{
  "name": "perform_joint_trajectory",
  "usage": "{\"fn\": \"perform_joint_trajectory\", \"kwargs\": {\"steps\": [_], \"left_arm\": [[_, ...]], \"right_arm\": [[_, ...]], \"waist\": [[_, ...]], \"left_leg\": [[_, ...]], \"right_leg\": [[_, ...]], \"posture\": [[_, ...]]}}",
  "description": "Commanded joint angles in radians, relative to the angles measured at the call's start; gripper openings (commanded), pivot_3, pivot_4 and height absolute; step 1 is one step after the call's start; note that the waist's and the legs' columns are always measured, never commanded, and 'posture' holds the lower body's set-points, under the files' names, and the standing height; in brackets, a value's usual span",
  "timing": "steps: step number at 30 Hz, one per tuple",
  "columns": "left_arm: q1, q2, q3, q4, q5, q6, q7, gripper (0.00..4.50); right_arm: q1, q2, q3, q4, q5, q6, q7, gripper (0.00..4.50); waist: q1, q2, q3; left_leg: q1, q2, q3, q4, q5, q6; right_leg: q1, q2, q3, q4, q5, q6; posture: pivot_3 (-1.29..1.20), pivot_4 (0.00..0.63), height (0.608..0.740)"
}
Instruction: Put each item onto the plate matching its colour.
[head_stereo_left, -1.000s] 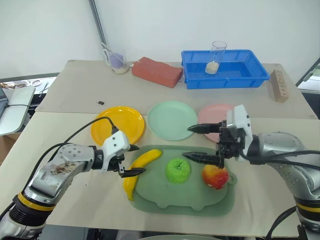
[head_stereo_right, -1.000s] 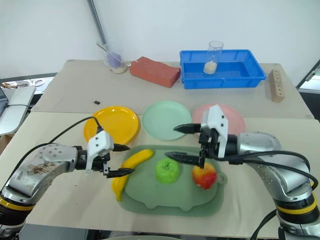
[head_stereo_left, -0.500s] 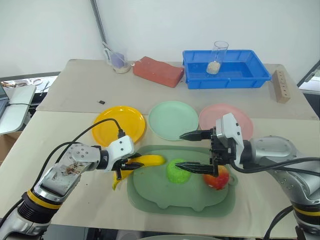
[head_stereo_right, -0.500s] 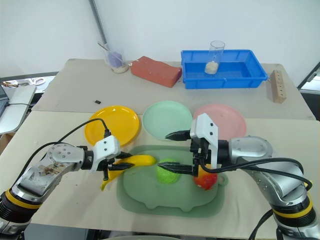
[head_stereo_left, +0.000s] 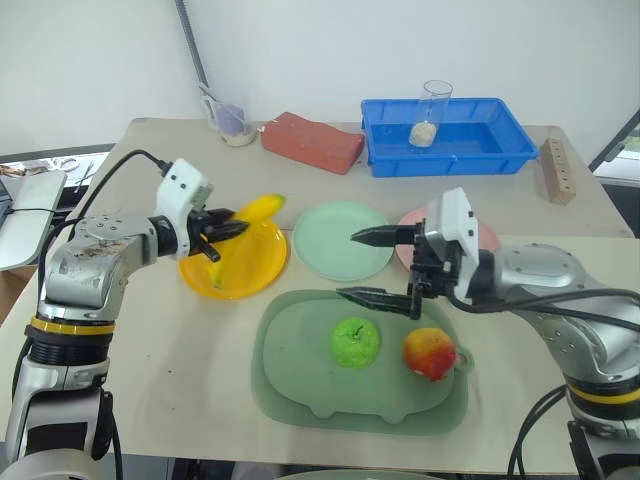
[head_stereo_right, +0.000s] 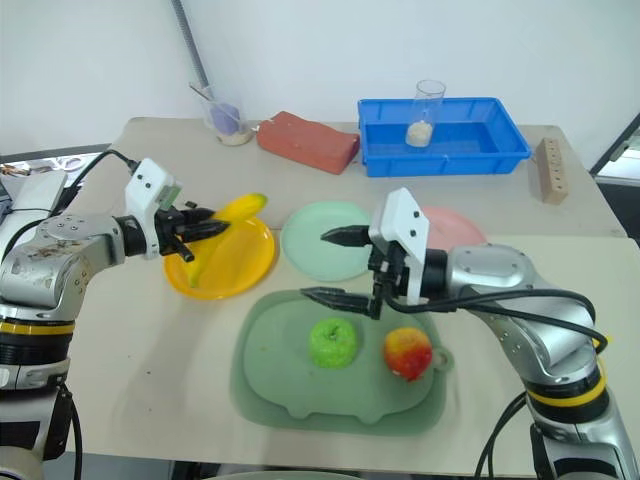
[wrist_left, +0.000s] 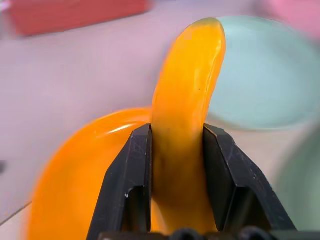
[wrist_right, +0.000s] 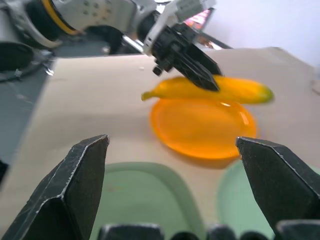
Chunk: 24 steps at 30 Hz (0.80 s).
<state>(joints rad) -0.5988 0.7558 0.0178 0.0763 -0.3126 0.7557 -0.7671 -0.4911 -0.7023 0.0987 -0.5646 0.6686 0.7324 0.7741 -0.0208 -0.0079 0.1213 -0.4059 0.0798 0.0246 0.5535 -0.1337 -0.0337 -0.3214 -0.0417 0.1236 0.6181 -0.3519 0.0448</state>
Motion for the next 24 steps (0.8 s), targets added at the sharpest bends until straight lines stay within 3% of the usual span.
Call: {"fn": "perform_joint_trajectory", "kwargs": {"steps": [1, 5, 6, 11, 12, 15, 19, 24], "left_arm": [[-0.029, -0.014, -0.004, 0.116, 0.057, -0.061, 0.037, 0.96], [-0.031, -0.048, -0.007, 0.155, 0.072, -0.111, 0.038, 0.96], [-0.029, -0.053, -0.005, 0.156, 0.074, -0.123, 0.037, 1.98], [-0.019, -0.044, 0.045, 0.133, 0.037, -0.13, 0.006, 4.25], [-0.019, -0.039, 0.055, 0.131, 0.029, -0.124, 0.0, 4.48], [-0.003, 0.007, 0.067, 0.078, 0.006, -0.146, -0.072, 4.48], [0.069, 0.074, 0.049, -0.15, -0.112, -0.156, -0.291, 4.48], [0.188, 0.077, 0.023, -0.398, -0.207, -0.25, -0.452, 4.48]], "right_arm": [[-0.054, 0.022, 0.027, 0.01, -0.037, 0.012, -0.027, 4.5], [-0.08, 0.036, 0.042, 0.034, -0.059, 0.004, -0.02, 4.5], [-0.081, 0.037, 0.044, 0.038, -0.064, 0.002, -0.017, 4.5], [-0.034, 0.01, 0.037, 0.069, -0.104, -0.038, 0.027, 4.5], [-0.023, 0.003, 0.036, 0.072, -0.111, -0.045, 0.035, 4.5], [0.01, -0.037, 0.026, 0.067, -0.113, -0.042, 0.079, 4.5], [0.045, -0.111, 0.037, 0.043, -0.098, -0.019, 0.162, 4.5], [0.065, -0.145, 0.093, 0.04, -0.116, -0.004, 0.22, 4.5]], "waist": [[0.002, -0.001, 0.0], [0.014, -0.003, 0.001], [0.017, -0.003, 0.001], [0.014, -0.003, 0.001], [0.012, -0.003, 0.001], [0.008, -0.003, 0.001], [0.006, -0.003, 0.001], [0.005, -0.002, 0.0]], "left_leg": [[-0.001, 0.0, 0.0, 0.0, 0.0, 0.0], [-0.003, 0.0, 0.0, 0.001, 0.0, 0.0], [-0.003, 0.0, 0.0, 0.002, 0.0, 0.0], [-0.003, 0.0, 0.0, 0.002, 0.0, 0.0], [-0.003, 0.0, 0.0, 0.001, 0.0, 0.0], [-0.003, 0.0, 0.0, 0.001, 0.0, 0.0], [-0.003, 0.0, 0.001, 0.001, 0.0, 0.0], [0.0, 0.001, 0.002, 0.001, 0.0, 0.0]], "right_leg": [[-0.001, 0.0, 0.0, 0.001, 0.0, 0.0], [-0.005, 0.0, -0.001, 0.006, 0.0, 0.0], [-0.005, 0.0, -0.001, 0.006, 0.0, 0.0], [-0.005, 0.0, -0.001, 0.007, 0.0, 0.0], [-0.005, 0.0, -0.001, 0.007, 0.0, 0.0], [-0.005, 0.0, -0.001, 0.007, 0.0, 0.0], [-0.005, 0.0, -0.001, 0.007, 0.0, 0.0], [-0.003, -0.001, -0.001, 0.007, 0.0, -0.001]], "posture": [[0.0, 0.15, 0.74], [0.0, 0.15, 0.74], [0.0, 0.15, 0.74], [0.0, 0.15, 0.74], [0.0, 0.15, 0.74], [0.0, 0.15, 0.74], [0.0, 0.15, 0.74], [0.0, 0.15, 0.74]]}}
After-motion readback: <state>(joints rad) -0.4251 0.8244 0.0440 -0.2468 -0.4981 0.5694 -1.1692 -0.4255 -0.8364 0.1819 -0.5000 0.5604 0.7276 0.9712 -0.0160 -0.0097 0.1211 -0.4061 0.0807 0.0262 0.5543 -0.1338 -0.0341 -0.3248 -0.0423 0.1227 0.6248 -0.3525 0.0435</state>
